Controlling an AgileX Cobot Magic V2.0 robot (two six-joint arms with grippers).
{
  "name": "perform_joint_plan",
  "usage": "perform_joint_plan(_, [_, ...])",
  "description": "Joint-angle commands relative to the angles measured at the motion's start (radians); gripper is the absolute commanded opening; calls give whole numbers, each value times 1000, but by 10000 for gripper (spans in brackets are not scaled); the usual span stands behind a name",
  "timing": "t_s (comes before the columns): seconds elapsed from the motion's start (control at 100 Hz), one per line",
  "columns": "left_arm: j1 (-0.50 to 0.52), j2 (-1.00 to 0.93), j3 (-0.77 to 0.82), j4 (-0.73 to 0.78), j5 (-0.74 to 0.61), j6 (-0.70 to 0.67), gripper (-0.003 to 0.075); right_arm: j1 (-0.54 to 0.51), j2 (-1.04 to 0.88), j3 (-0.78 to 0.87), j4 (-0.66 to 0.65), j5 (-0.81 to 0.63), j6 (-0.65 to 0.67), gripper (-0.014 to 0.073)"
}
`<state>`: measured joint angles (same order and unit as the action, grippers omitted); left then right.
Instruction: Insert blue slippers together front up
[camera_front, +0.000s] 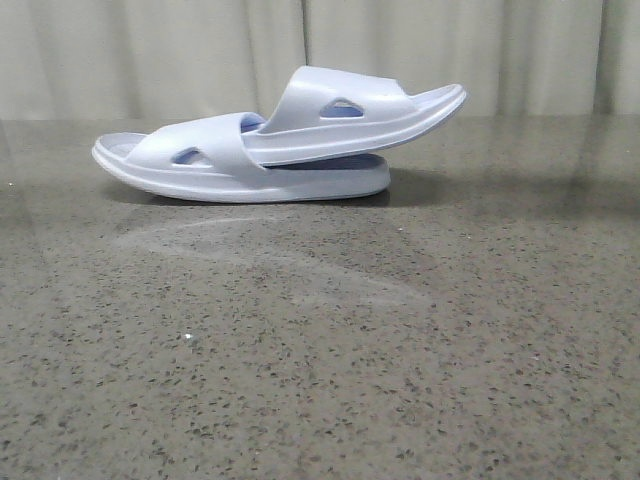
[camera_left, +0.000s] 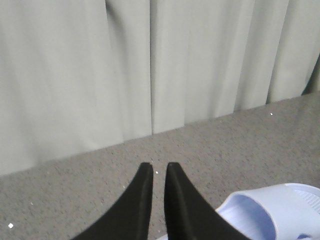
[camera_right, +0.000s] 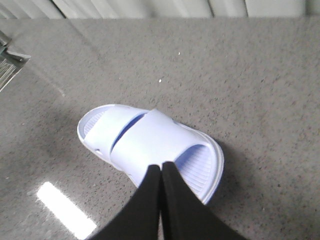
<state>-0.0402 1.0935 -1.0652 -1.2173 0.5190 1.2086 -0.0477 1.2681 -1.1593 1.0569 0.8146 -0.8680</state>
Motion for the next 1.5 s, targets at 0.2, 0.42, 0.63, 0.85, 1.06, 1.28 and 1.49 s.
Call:
perform_joint_plan(0.2, [-152,-233,177,65,-346,4,15,196,-429,419,17,-570,-122,-78])
perform_joint_plan(0.42, [-216,-420,415,44,-399,10,15,212,-770,722,2,-606,-122,-78])
perform_joint_plan(0.63, [-262,-614,632,-39,-469,10,15,212,-1028,936,20,-568,-115,-78])
perform_joint_plan(0.85, [-269,-736,717,-109,-519,10,15,212,-1115,962,20,-591,-115,-79])
perform_joint_plan(1.06, [-269,-736,716,-133,-513,10,15,212,-1115,962,20,-589,-115,-79])
perform_joint_plan(1.28, [-269,-736,716,-133,-519,10,15,212,-1115,962,20,-589,-115,-79])
perform_joint_plan(1.49, [-269,-736,716,-133,-519,10,15,212,-1115,962,20,-589,-115,-79])
